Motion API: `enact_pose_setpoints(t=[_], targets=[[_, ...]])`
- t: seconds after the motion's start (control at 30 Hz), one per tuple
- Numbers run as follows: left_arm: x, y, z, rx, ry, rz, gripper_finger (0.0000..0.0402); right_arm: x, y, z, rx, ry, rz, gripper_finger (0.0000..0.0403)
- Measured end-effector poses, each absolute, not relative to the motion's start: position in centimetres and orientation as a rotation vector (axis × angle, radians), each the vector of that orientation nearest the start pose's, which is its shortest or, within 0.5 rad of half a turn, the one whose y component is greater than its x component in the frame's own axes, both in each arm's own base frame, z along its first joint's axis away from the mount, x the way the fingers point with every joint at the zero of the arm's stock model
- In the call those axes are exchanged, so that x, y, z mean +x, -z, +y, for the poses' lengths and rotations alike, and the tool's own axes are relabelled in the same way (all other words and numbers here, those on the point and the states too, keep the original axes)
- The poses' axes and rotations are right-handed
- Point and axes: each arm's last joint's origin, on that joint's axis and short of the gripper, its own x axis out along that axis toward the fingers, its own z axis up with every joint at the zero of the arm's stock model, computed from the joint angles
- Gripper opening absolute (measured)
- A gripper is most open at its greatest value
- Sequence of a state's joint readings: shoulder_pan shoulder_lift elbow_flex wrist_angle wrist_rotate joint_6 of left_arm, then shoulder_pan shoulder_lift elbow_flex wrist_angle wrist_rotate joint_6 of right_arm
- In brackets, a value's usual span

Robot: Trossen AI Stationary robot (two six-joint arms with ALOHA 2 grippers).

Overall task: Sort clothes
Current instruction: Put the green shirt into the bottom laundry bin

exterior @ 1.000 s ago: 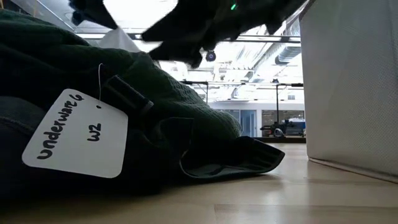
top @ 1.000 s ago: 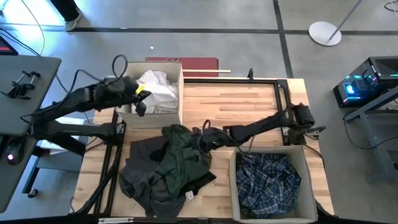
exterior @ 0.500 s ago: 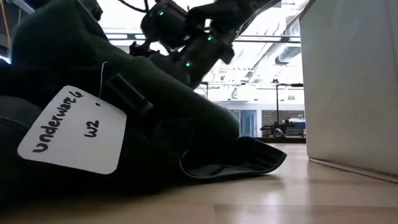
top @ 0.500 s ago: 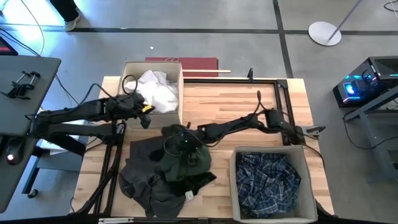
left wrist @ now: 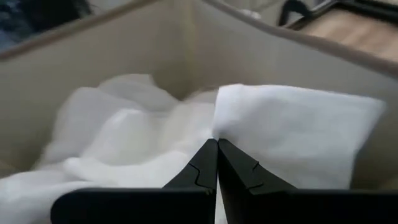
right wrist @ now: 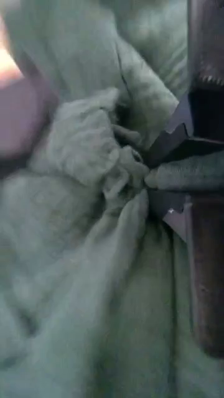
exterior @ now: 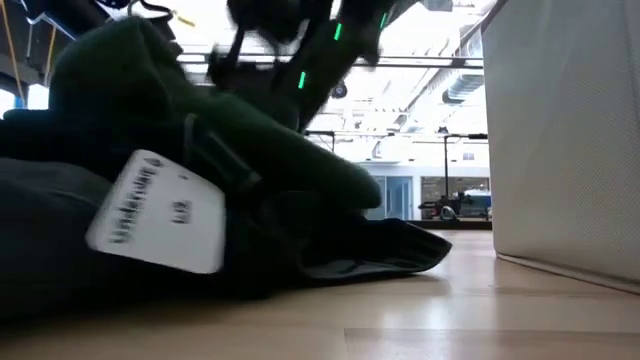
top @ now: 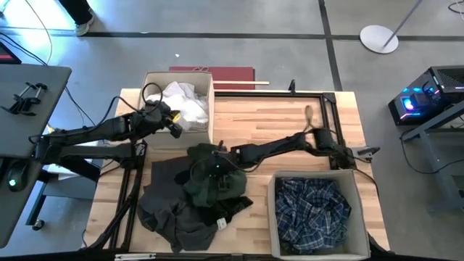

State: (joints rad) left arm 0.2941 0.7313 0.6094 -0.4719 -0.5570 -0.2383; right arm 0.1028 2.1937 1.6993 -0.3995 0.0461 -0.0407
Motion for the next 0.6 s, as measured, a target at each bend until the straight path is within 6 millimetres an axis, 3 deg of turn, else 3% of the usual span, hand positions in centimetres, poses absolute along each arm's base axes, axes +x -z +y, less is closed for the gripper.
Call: enact_pose_setpoints(t=[0.13, 0.23, 0.43, 0.6], targets=[[13.8, -25.8, 6.1, -0.113, -0.918, 0.514, 0.0000, 44.5, -26.1, 6.4, -0.231, 0.067, 0.773, 0.0009], [13.8, -25.7, 6.0, -0.118, -0.900, 0.527, 0.0000, 41.3, -31.3, 7.5, -0.287, 0.170, 0.686, 0.0008], [13.8, -25.3, 5.7, -0.136, -0.863, 0.552, 0.0000, 32.9, -41.8, 10.4, -0.341, 0.223, 0.383, 0.0010], [13.9, -23.9, 5.3, -0.142, -0.845, 0.574, 0.0000, 24.9, -47.2, 12.1, -0.225, 0.081, 0.218, 0.0010]])
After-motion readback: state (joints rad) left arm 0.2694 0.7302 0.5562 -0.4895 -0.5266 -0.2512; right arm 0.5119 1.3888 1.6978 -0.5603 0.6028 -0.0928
